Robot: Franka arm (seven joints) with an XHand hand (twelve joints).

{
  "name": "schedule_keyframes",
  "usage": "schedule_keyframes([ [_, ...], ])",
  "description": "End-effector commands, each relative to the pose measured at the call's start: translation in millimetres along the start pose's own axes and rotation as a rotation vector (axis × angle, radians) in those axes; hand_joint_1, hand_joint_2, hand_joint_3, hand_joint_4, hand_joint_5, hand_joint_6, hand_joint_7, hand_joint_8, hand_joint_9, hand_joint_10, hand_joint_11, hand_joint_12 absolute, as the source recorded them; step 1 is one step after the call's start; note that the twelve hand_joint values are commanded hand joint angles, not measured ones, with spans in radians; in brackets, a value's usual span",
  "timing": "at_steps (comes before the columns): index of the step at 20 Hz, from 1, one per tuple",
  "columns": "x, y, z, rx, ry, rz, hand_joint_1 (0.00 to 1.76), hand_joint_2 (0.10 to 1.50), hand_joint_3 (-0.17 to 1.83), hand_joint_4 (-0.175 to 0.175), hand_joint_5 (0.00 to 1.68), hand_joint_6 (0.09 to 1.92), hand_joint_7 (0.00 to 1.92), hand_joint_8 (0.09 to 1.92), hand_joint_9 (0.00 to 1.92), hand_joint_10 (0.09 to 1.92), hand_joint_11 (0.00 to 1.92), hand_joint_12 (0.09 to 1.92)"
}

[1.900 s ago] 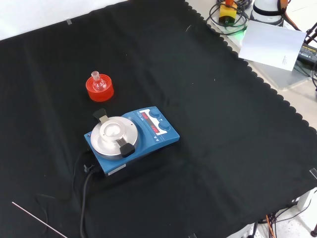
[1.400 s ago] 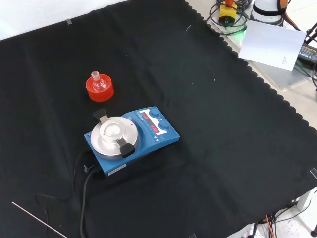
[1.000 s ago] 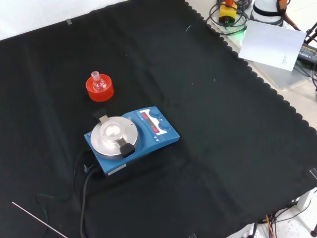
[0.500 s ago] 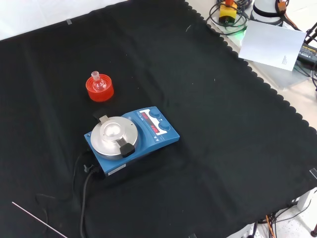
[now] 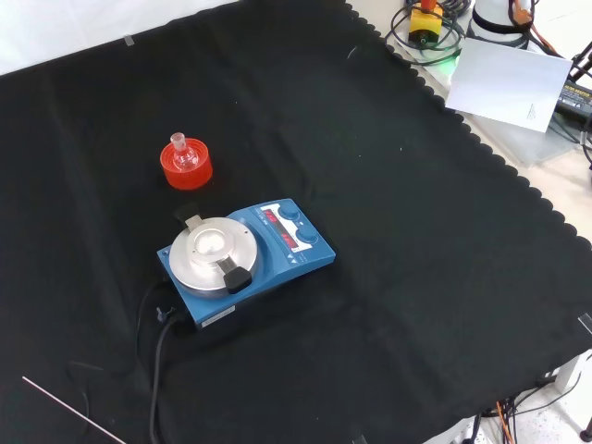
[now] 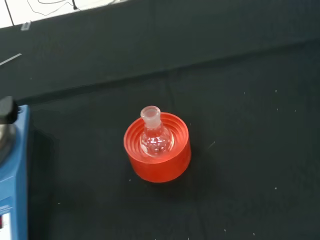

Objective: Pick up the round-bottom flask.

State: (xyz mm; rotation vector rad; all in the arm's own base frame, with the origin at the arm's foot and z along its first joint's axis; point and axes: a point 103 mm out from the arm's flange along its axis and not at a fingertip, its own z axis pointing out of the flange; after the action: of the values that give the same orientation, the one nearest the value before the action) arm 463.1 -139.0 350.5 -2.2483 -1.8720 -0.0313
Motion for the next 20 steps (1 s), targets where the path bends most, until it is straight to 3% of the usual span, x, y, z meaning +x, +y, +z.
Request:
schedule_keyframes([
  [1, 23.4, 62.1, 32.4, -0.058, 0.03, 0.002, 0.5, 1.16, 0.19, -0.066, 0.33, 0.09, 0.13, 0.69, 0.25, 0.77, 0.0, 1.27],
  [5, 15.9, 77.5, 51.6, -0.06, 0.065, -0.013, 0.62, 1.06, 0.2, -0.065, 0.38, 0.09, 0.14, 0.7, 0.27, 0.77, 0.0, 1.27],
  [9, 21.8, 89.6, 79.1, -0.02, 0.099, -0.013, 0.7, 0.89, 0.47, -0.065, 0.43, 0.09, 0.17, 0.71, 0.31, 0.76, 0.0, 1.29],
  [11, 63.2, 91.4, 103.7, -0.007, 0.087, -0.005, 0.7, 0.85, 0.54, -0.065, 0.43, 0.09, 0.17, 0.71, 0.31, 0.76, 0.0, 1.3],
  [12, 63.5, 94.0, 109.5, -0.004, 0.094, -0.002, 0.7, 0.84, 0.55, -0.065, 0.44, 0.09, 0.17, 0.71, 0.31, 0.76, 0.0, 1.3],
  [16, 31.4, 107.4, 120.5, 0.017, 0.137, 0.007, 0.7, 0.83, 0.56, -0.065, 0.44, 0.09, 0.18, 0.71, 0.31, 0.76, 0.0, 1.3],
  [20, 10.5, 119.3, 131.1, 0.014, 0.133, 0.025, 0.69, 0.82, 0.56, -0.064, 0.46, 0.09, 0.18, 0.72, 0.31, 0.76, 0.0, 1.3],
])
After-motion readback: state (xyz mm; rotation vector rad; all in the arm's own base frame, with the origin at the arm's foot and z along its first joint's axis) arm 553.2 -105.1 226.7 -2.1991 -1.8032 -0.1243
